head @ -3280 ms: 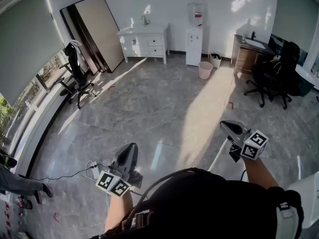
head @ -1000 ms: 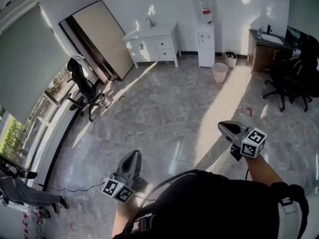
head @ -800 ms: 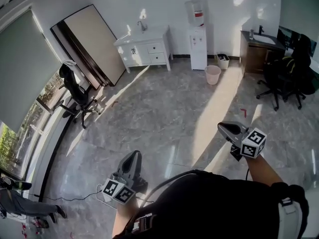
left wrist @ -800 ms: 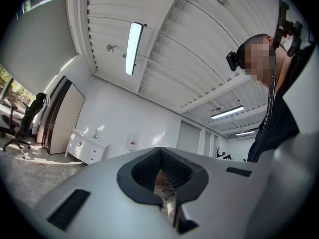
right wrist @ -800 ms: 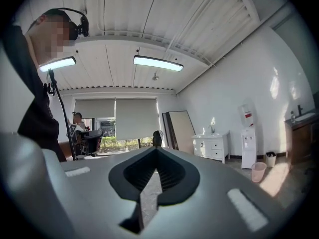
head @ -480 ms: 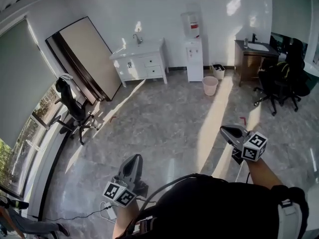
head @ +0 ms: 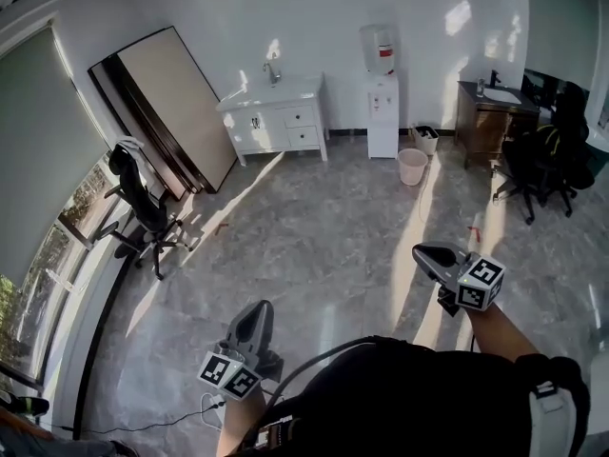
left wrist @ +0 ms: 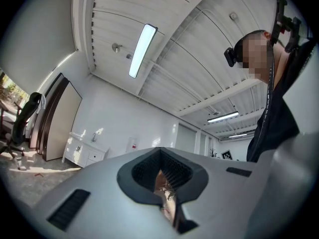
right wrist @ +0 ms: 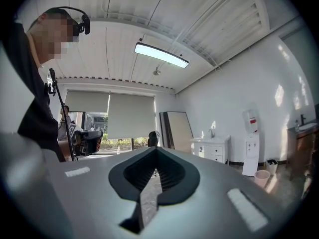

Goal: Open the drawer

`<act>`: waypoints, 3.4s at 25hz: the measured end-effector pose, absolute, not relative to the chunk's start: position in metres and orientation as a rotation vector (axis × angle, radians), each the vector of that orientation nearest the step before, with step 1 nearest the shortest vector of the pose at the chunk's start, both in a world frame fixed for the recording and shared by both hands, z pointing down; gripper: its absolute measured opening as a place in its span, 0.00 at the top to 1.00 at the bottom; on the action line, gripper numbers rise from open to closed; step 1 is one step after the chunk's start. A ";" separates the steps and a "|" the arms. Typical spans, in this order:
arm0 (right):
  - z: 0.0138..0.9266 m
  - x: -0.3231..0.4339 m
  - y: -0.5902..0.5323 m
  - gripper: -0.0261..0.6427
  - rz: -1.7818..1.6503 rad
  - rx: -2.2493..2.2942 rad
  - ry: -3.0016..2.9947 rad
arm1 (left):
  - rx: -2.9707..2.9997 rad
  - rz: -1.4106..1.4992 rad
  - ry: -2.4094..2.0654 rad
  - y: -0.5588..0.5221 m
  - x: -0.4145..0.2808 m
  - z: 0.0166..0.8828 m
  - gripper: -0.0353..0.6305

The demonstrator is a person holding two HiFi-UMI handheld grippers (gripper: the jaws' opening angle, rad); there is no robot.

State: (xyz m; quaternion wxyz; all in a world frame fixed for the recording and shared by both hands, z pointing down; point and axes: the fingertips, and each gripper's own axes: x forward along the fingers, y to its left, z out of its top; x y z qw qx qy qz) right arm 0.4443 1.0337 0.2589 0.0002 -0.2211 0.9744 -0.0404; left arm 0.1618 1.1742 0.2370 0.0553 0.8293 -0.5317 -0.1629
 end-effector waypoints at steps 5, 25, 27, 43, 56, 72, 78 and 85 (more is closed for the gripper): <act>0.264 0.411 1.024 0.97 -0.134 -0.683 3.088 | 2.485 -0.511 -1.620 1.167 0.130 0.248 0.96; 0.263 0.442 0.857 0.97 -0.146 -0.502 3.071 | 2.415 -0.481 -1.794 1.035 0.175 0.238 0.96; 0.254 0.459 0.829 0.97 -0.121 -0.483 3.064 | 2.422 -0.487 -1.804 1.011 0.198 0.234 0.96; 0.282 0.562 0.720 0.97 -0.203 -0.504 3.067 | 2.431 -0.402 -1.765 0.894 0.306 0.238 0.96; 0.284 0.526 0.677 0.97 -0.177 -0.794 3.043 | 2.524 -0.448 -1.519 0.808 0.241 0.255 0.96; 0.270 0.328 0.641 0.97 -0.161 -0.830 2.986 | 2.593 -0.420 -1.471 0.760 0.042 0.239 0.96; 0.273 0.269 0.624 0.97 -0.148 -0.756 3.031 | 2.553 -0.432 -1.530 0.751 -0.009 0.246 0.96; 0.277 0.254 0.588 0.97 -0.177 -0.706 3.034 | 2.516 -0.422 -1.578 0.727 -0.022 0.251 0.96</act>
